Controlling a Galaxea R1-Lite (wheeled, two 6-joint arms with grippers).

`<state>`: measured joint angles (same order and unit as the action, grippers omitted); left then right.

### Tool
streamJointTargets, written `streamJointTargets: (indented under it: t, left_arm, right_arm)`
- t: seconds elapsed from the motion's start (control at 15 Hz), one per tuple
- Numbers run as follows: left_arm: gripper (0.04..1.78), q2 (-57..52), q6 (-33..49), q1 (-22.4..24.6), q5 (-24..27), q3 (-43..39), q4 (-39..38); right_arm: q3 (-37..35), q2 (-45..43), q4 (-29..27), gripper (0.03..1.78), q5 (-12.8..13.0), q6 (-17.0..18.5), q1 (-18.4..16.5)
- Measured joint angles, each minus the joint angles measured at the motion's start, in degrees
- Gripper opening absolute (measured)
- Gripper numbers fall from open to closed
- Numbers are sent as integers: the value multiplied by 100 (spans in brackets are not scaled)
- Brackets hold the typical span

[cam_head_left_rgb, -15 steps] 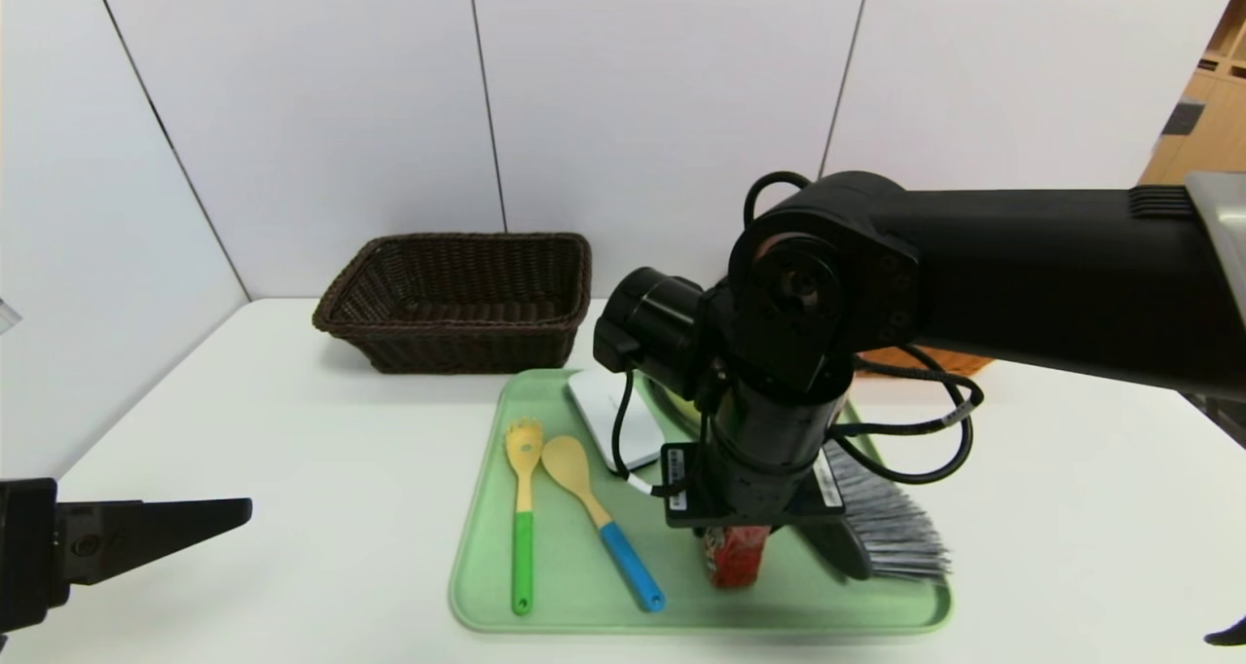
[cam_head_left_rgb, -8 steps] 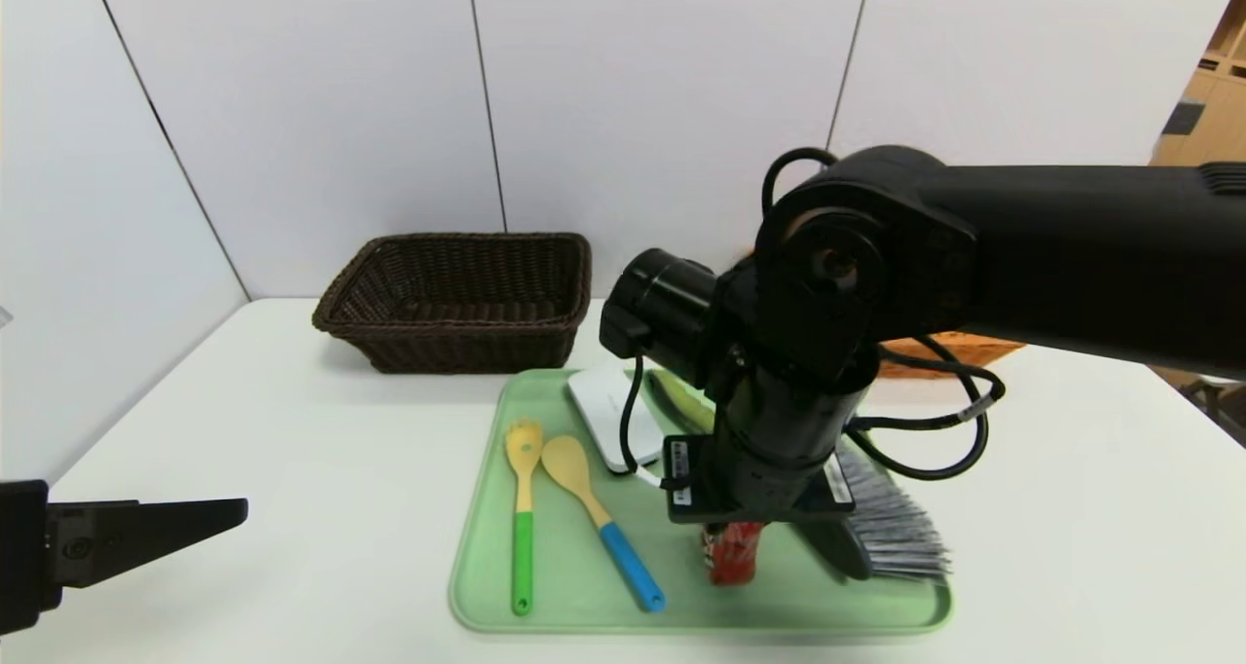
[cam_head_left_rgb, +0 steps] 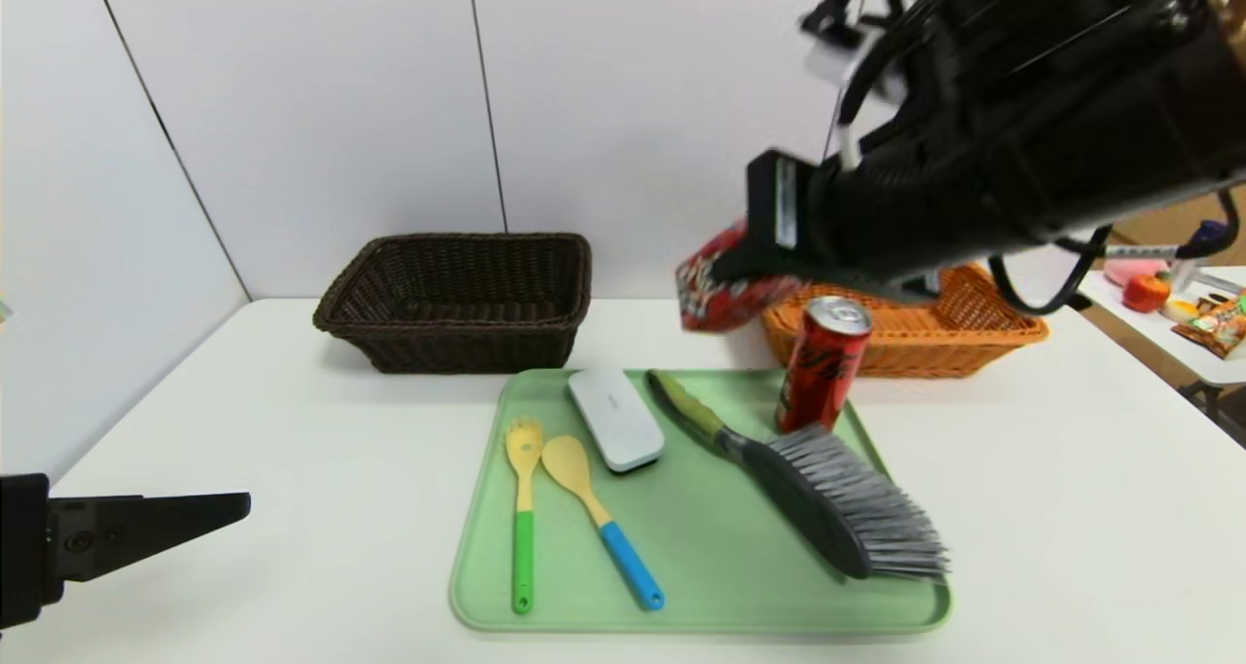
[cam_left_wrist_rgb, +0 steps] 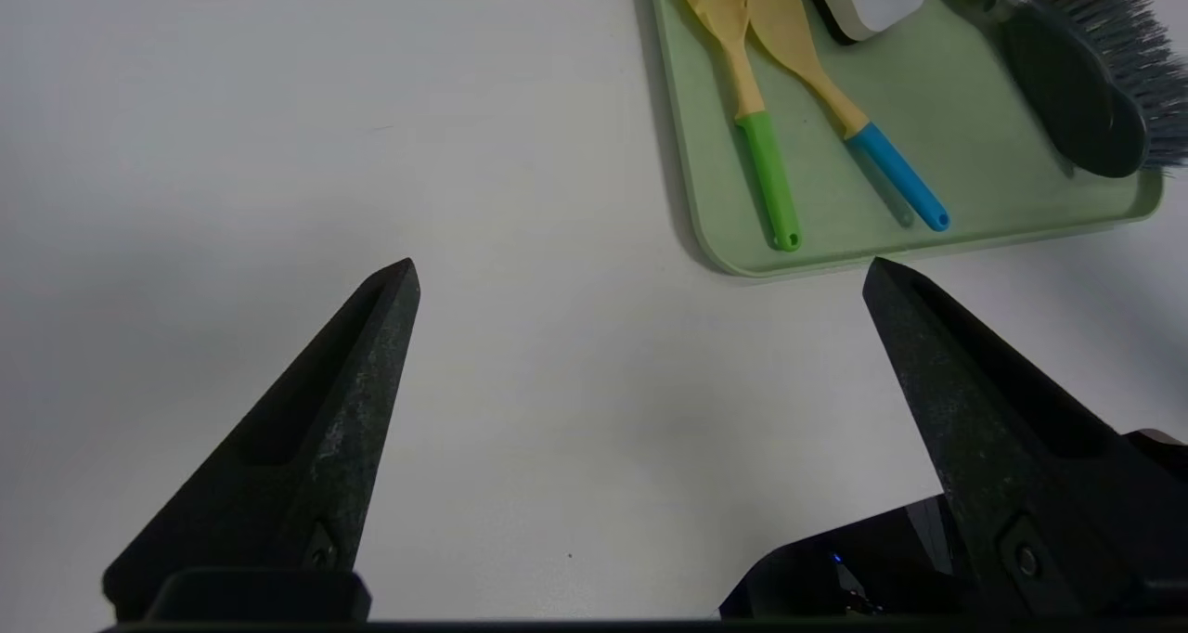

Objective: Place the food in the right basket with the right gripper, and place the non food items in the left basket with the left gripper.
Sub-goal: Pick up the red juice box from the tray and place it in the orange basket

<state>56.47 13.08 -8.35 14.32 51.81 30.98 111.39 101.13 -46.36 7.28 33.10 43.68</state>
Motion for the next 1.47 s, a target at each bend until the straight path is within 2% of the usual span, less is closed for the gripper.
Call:
streamJointTargets:
  t: [0.2,0.27,0.4,0.53,0.6,0.8,1.2,1.27,1.47]
  left_arm:
    - [169,6,-2,0,20,23,-2]
    - [169,6,-5,0,22,26,-2]
    - [169,6,-7,-13,20,30,-2]
    - [169,1,-2,-18,17,30,-5]
    - [169,0,0,-20,20,26,-5]
    - [169,-7,0,-33,17,26,-2]
    - [169,-27,1,-35,20,-2,-2]
    - [169,-27,1,-35,17,-10,0]
    - [169,-27,6,-35,20,-20,5]
  right_arm:
    - [-52,-234,1062,38,-108,-610,-1408]
    - [-102,-224,1235,38,-218,-706,-1836]
    - [-273,-63,1442,38,-594,-808,-2690]
    - [-430,284,1541,38,-901,-844,-3231]
    - [-472,488,1571,38,-945,-855,-3417]
    - [-522,1091,1790,38,-978,-877,-3790]
    - [-530,1805,1886,38,-903,-1080,-3925]
    - [-533,1858,1902,45,-879,-1089,-3925]
    - [-522,1950,2015,87,-851,-1106,-3925]
